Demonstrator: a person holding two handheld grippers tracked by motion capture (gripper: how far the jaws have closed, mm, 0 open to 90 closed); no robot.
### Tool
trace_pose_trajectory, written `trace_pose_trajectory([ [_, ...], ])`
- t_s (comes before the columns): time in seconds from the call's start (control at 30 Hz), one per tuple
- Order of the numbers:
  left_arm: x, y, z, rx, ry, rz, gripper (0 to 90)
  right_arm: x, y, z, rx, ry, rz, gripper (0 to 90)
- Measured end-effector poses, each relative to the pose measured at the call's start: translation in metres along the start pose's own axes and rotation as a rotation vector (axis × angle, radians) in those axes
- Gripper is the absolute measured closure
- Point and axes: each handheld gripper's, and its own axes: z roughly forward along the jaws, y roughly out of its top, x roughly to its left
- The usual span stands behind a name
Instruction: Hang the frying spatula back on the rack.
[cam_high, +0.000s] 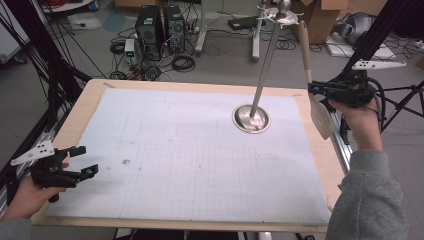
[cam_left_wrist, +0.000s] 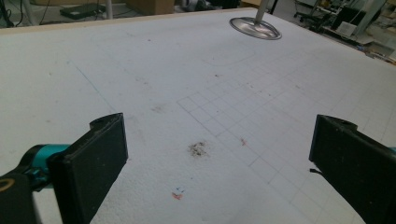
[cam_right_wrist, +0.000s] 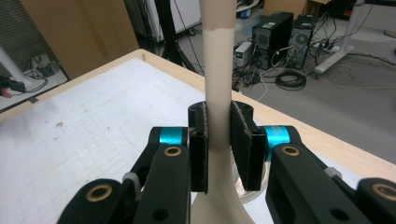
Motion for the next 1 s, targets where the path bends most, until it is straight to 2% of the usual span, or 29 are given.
trace_pose_trajectory([
  [0.37,0.001,0.000,-0.001,0.000,-0.002,-0.001,4.9,0.001,0.001,0.015,0.018,-0.008,-0.016,77.9],
  [0.6,0.001,0.000,-0.004,-0.006,0.002,-0.002,4.9,0.004,0.002,0.025,0.034,-0.037,-0.031,78.0],
  [1.0,0.001,-0.001,-0.006,-0.010,0.004,-0.005,4.8,0.005,0.003,0.039,0.050,-0.050,-0.036,78.0],
])
